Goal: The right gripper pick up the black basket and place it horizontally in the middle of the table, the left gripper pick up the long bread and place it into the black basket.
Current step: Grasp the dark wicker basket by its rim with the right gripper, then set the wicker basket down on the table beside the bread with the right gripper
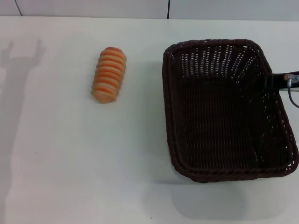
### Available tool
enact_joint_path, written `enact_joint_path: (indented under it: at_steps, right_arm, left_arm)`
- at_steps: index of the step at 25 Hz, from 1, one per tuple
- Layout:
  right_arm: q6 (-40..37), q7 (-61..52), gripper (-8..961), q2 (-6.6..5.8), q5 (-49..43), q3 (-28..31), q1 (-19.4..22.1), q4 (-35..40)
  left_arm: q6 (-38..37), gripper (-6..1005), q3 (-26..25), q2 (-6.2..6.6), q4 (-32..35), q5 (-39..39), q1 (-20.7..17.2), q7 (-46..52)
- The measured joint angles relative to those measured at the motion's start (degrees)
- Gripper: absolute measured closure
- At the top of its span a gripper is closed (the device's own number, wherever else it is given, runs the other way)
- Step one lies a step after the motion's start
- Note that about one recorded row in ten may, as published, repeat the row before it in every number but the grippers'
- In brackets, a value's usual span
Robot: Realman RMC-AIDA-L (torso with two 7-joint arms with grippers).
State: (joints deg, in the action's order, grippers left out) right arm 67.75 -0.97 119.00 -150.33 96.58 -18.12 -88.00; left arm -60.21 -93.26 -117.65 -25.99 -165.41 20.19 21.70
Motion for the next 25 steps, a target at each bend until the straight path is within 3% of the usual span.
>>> enact_joint_path:
  at_steps: [2, 9, 15, 25]
  right_arm:
    - [-0.1, 0.9, 795, -0.02, 0.0, 0.2, 0.0, 0.0]
    - [-0.9, 6.4, 795, -0.17, 0.0, 2.4, -1.0, -0.7]
    - [-0.8, 14.5, 795, -0.20, 0.5, 4.6, -4.4, -1.0]
    - [4.7, 29.5, 794, -0.69, 5.1, 10.6, -8.9, -4.8]
  left_arm:
    - [0.0, 194, 0.0, -0.05, 0.0, 0.0, 0.1, 0.0]
    - [0.0, 196, -0.5, -0.12, -0.4, 0.0, 0.1, 0.0]
    - [0.3, 198, -0.7, -0.13, -1.2, 0.0, 0.2, 0.0]
    - [4.6, 200, -1.5, -0.25, -2.2, 0.2, 1.6, -1.8]
